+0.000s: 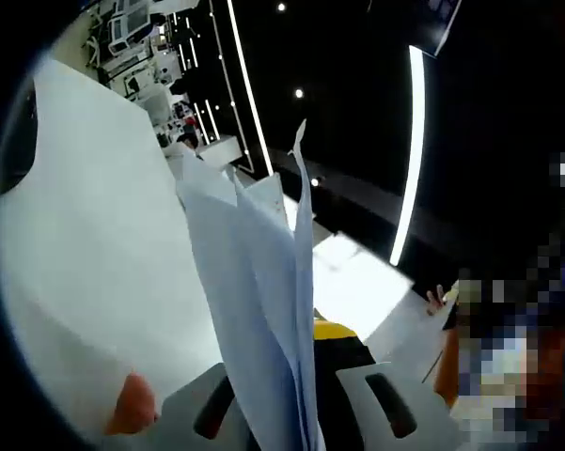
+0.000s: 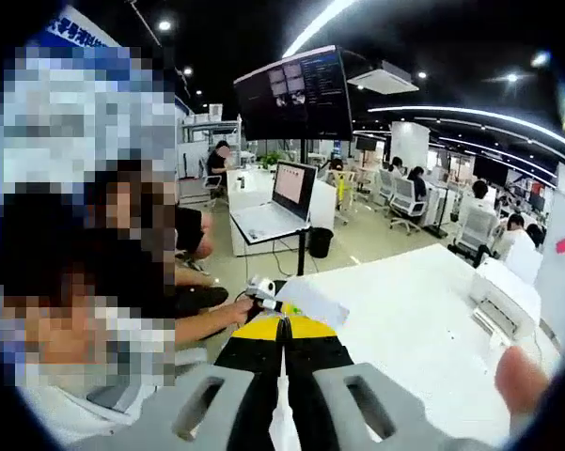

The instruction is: Organize the stack of printing papers by aligning and flattening the scattered papers on the table

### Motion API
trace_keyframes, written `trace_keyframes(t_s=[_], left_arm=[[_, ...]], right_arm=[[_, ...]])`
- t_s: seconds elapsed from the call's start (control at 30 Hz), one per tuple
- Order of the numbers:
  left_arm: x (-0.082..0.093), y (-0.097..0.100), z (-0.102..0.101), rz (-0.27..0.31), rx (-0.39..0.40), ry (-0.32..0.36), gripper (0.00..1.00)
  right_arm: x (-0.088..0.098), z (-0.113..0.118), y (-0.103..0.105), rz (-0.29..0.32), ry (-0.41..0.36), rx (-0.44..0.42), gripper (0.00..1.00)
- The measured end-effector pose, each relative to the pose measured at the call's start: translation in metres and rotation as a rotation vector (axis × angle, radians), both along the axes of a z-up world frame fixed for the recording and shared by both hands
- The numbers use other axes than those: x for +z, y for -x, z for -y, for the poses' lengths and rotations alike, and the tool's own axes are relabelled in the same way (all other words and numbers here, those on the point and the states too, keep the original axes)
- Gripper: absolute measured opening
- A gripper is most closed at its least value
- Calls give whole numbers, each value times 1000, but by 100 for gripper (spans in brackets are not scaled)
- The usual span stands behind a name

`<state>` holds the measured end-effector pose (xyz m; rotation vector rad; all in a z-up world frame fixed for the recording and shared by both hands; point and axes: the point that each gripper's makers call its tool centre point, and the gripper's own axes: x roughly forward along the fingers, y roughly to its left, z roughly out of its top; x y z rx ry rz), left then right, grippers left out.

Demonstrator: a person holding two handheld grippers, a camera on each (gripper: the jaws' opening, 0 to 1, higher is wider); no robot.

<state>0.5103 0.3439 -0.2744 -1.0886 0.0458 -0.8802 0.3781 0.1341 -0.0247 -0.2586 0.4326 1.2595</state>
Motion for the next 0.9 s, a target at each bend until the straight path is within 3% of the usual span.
trace_keyframes(t_s=[0.13,0.23,0.37,0.6,0.7,0.83,0.9], left_arm=[[0,0,0,-2,-2,-1,6],[-1,2,2,-3,-3,-6,6],[0,2,1,-2,-3,1,6],[0,1,1,-4,-5,11,6],[0,3,2,-4,-5,10,6],[-1,3,3,-8,-11,5,6],[-1,3,4,-8,-13,3,6]], right_arm=[[-49,-22,-44,-71,93,-9,0],[-82,-41,-73,-158,137,-24,0],[-110,-64,-106,-155,179,-5,0],[-131,-94,-161,-125,233,18,0],[-148,-104,-179,-159,259,17,0],[-170,-109,-179,-164,307,64,0],[-171,-109,-180,-175,303,60,0]])
